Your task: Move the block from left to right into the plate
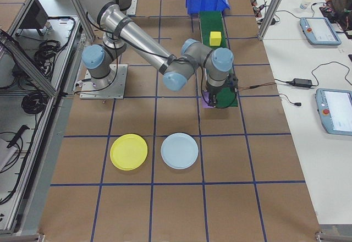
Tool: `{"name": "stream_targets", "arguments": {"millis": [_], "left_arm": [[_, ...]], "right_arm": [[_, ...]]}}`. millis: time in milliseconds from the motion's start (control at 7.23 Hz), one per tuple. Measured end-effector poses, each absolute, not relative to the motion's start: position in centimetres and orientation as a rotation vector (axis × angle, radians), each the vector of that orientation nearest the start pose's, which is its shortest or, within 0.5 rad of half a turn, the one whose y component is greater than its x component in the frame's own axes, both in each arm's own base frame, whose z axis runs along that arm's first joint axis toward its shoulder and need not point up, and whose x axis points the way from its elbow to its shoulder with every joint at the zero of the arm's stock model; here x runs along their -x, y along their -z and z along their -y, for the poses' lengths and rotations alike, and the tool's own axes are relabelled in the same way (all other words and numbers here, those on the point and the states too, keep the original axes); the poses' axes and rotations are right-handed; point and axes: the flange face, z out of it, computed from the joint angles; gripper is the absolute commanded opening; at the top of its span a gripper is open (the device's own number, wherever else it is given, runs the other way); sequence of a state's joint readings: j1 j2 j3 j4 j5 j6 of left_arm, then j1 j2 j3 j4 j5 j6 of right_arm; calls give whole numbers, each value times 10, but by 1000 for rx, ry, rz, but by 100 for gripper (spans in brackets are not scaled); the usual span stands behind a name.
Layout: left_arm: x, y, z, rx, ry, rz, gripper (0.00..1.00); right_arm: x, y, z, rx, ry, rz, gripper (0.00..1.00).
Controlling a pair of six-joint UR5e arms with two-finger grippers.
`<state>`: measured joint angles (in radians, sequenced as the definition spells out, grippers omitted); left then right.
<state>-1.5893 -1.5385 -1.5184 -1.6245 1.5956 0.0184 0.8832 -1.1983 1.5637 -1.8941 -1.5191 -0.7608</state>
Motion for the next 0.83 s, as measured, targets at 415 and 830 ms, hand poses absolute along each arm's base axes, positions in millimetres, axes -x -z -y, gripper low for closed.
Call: {"name": "stream_targets", "arguments": {"millis": [415,830], "left_arm": [[140,-524,477,-57,49,-3116,100],[140,-525,478,-53,53,-3118,100]], "right_arm": [[407,-281,478,96,-15,-3089,15],[437,-242,458,59,-49,-3072,100]]}}
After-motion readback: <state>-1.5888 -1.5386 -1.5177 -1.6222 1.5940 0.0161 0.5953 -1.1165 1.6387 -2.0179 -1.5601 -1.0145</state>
